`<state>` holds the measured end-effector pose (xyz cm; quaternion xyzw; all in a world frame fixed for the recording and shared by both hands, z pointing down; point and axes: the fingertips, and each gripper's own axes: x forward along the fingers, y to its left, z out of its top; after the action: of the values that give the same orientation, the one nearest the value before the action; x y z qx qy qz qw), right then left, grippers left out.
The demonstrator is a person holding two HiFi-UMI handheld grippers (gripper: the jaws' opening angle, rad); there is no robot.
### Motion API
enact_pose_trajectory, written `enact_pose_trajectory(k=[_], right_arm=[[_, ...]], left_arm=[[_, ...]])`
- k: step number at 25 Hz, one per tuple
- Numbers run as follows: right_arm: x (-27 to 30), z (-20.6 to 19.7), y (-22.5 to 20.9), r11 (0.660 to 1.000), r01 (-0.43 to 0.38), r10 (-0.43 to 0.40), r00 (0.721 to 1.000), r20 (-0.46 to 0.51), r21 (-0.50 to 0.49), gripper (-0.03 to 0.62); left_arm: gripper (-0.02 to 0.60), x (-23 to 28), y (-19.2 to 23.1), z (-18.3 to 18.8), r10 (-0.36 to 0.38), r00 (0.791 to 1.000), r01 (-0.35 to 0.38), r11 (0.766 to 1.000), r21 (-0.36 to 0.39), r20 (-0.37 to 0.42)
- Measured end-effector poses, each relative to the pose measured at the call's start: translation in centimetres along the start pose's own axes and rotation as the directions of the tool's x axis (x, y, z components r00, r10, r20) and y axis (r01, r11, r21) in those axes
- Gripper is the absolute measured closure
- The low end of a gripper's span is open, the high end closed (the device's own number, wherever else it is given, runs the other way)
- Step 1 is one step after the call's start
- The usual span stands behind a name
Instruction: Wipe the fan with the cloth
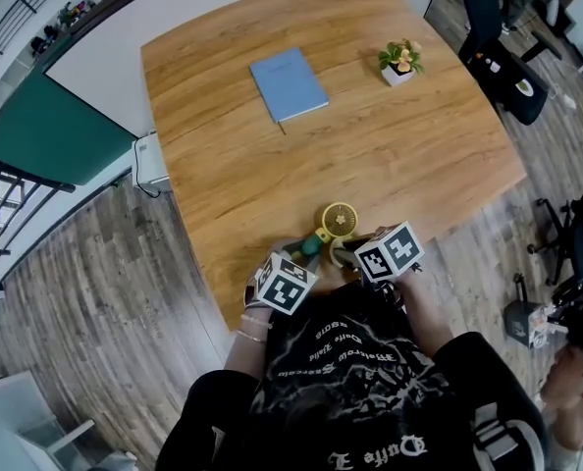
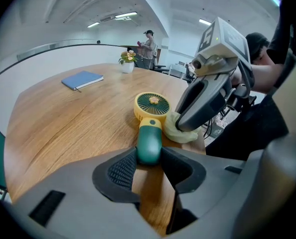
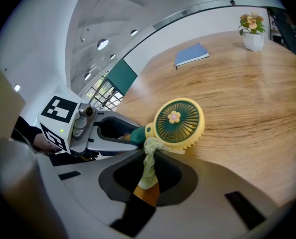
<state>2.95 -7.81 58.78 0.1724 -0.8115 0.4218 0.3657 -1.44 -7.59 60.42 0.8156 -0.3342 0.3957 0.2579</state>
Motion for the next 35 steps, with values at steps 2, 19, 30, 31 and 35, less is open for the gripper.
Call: enact_pose_trajectory(k=[2,19,30,31,35], right_arm=[[0.5,0.2,0.8,0.998,0.014,-0.014,1.0,-0.007,-0.067,0.53],[-0.1,-2.7,4.2,0.838,-0.23,0.094,0.954,-0.283,-0.496,0.528],[-7.9,4.0,3.7,0.866,-0.048,0.101,0.992,0.08,-0.498,0.528],[-8.4,4.7,3.4,0.868,-0.011,0.084,0.989,0.124,-0.497,0.528],[-9.7,6.9,2.3,0.875,0.097,0.034,0.965,0.259,-0.475,0.528]], left_arm=[[0.405,0.0,-0.1,0.0,-0.008,1.0,0.008,1.0,0.03,-0.002],[0.267,-0.8,-2.3,-0.5,-0.218,0.976,0.217,0.974,0.068,0.0],[0.238,0.0,0.5,3.6,-0.033,0.992,0.047,0.993,-0.11,0.123],[0.238,0.3,0.6,3.7,-0.019,0.993,0.033,0.992,-0.12,0.119],[0.239,1.7,1.3,4.4,0.042,0.993,-0.025,0.987,-0.159,0.11]])
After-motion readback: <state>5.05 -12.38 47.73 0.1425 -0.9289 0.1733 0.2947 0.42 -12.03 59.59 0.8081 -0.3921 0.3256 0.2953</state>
